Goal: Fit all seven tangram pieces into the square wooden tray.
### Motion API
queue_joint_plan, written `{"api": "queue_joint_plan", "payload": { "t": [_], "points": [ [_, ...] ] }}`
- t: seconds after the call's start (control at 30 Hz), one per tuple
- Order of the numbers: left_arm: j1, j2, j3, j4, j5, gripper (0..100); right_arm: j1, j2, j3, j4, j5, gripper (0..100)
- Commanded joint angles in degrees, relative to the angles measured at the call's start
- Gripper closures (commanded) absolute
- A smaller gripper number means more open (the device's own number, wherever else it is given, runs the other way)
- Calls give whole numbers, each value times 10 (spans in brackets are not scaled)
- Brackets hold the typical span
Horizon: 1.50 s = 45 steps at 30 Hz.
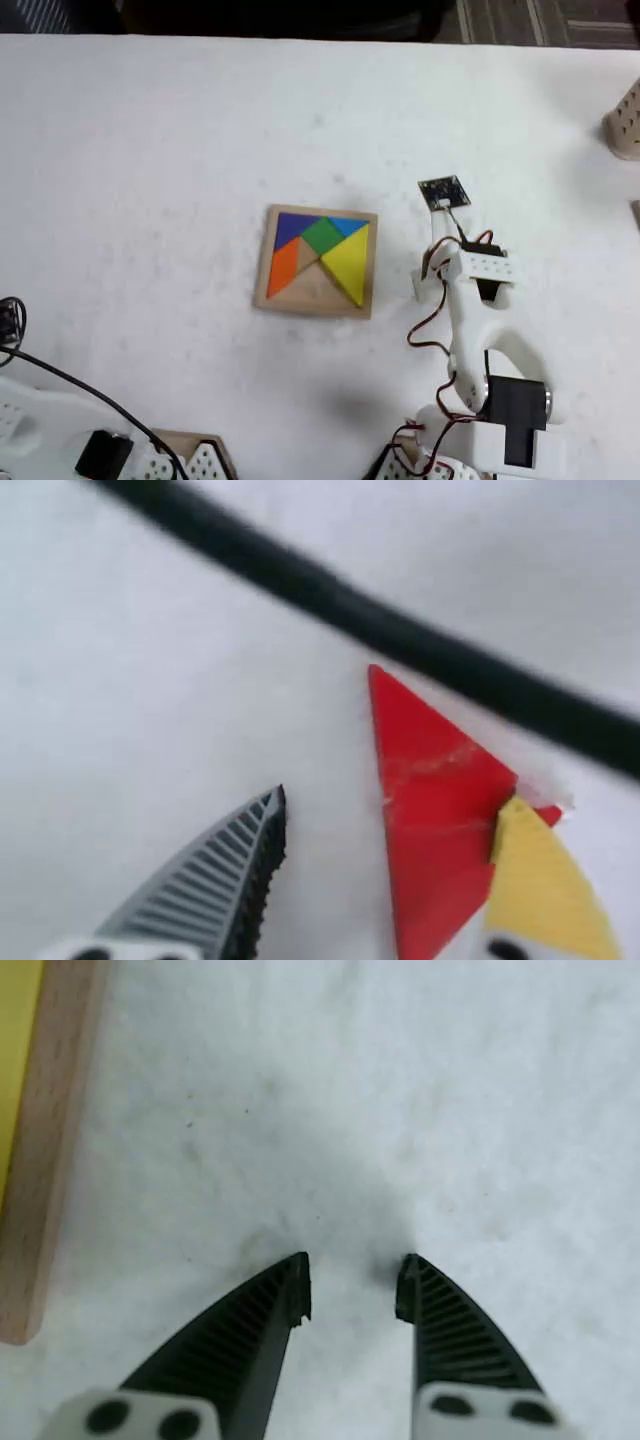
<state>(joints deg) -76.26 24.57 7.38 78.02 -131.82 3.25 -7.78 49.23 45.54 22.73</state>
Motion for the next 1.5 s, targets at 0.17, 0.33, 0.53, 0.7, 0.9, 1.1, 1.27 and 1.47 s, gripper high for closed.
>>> {"api": "queue_joint_plan", "payload": {
  "t": [0.17,0.33,0.53,0.7,0.9,1.1,1.27,1.47],
  "points": [
    [-7,-3,-9,-13,11,649,-16,-12,1,7,8,861],
    [-6,-1,-4,-13,43,653,-22,-12,1,7,8,861],
    [-6,2,-4,-14,71,650,-24,-12,1,7,8,861],
    [-6,-9,-15,-13,41,648,-24,-12,1,7,8,861],
    [-6,-81,-17,0,41,596,-24,-12,1,7,8,861],
    [4,-107,-4,75,44,596,-24,-12,1,7,8,861],
    [18,-111,18,95,45,596,-24,-12,1,7,8,861],
    [18,-112,-18,184,200,833,-24,-12,1,7,8,861]
  ]
}}
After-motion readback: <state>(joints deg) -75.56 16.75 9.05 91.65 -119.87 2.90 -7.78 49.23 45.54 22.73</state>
